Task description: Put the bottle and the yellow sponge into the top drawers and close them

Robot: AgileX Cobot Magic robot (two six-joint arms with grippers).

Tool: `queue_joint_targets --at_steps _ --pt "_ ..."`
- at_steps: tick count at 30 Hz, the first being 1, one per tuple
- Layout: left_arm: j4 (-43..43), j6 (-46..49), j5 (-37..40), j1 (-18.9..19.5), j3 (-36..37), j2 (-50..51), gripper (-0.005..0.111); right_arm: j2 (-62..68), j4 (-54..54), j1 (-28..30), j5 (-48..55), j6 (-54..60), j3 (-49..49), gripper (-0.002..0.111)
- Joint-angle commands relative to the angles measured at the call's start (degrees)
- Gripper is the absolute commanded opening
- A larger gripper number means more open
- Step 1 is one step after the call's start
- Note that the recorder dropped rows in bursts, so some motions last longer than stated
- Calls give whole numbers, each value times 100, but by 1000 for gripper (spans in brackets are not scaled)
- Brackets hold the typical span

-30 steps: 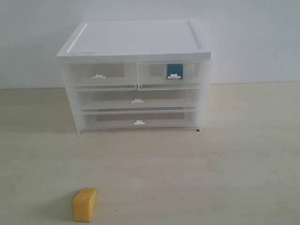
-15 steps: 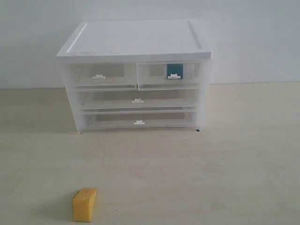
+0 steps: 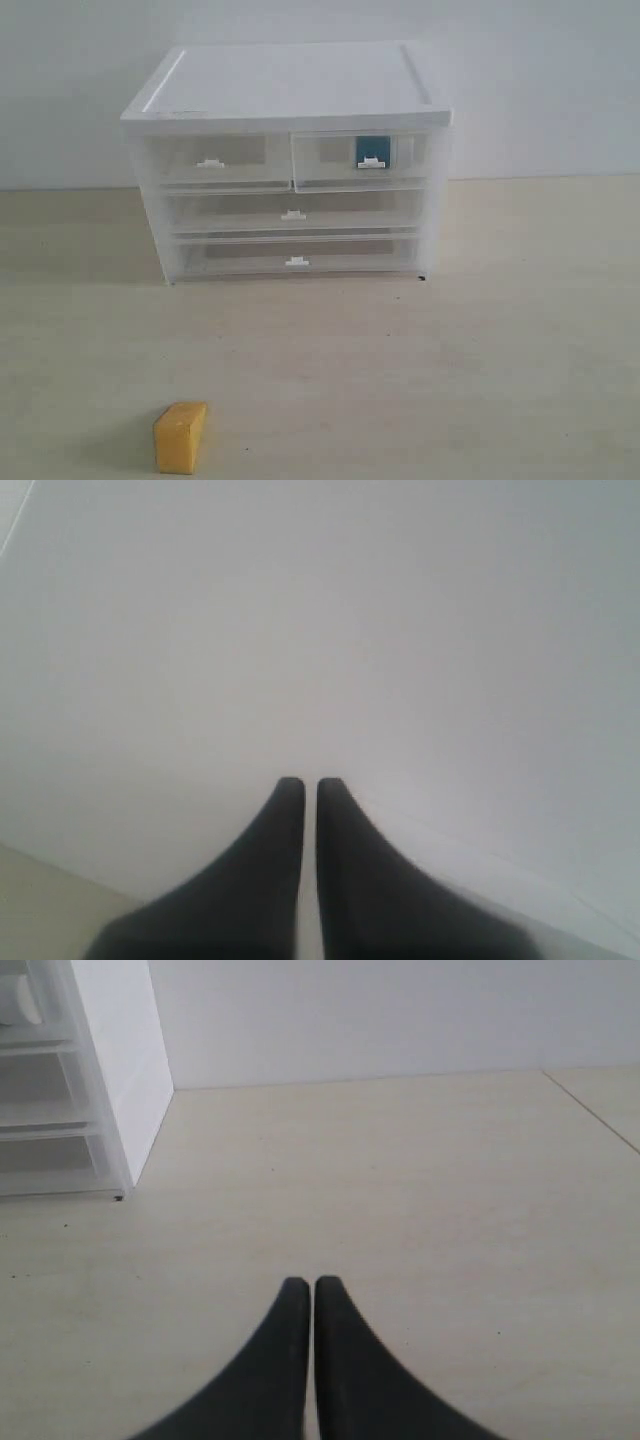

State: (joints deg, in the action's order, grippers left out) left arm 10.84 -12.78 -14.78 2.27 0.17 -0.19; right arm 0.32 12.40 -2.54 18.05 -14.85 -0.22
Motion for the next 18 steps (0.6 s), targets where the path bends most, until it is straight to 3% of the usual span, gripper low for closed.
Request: queue_joint_targets --at_steps 1,3,5,12,18 --pt "-479 -785 -755 -16 -196 19 4 -32 -13 25 30 -6 22 0" --pt "-872 -1110 -1138 -16 -527 99 4 -32 -13 25 30 -6 22 0" --pt "-1237 -1124 -1014 -16 -1004 497 4 -32 -13 25 30 -6 22 0" --pt "-2920 -1597 772 -16 -2459 2661 4 -32 -13 25 29 10 22 0" --pt "-3099 -1532 770 -16 -2757 3984 4 -32 -13 25 29 -11 22 0"
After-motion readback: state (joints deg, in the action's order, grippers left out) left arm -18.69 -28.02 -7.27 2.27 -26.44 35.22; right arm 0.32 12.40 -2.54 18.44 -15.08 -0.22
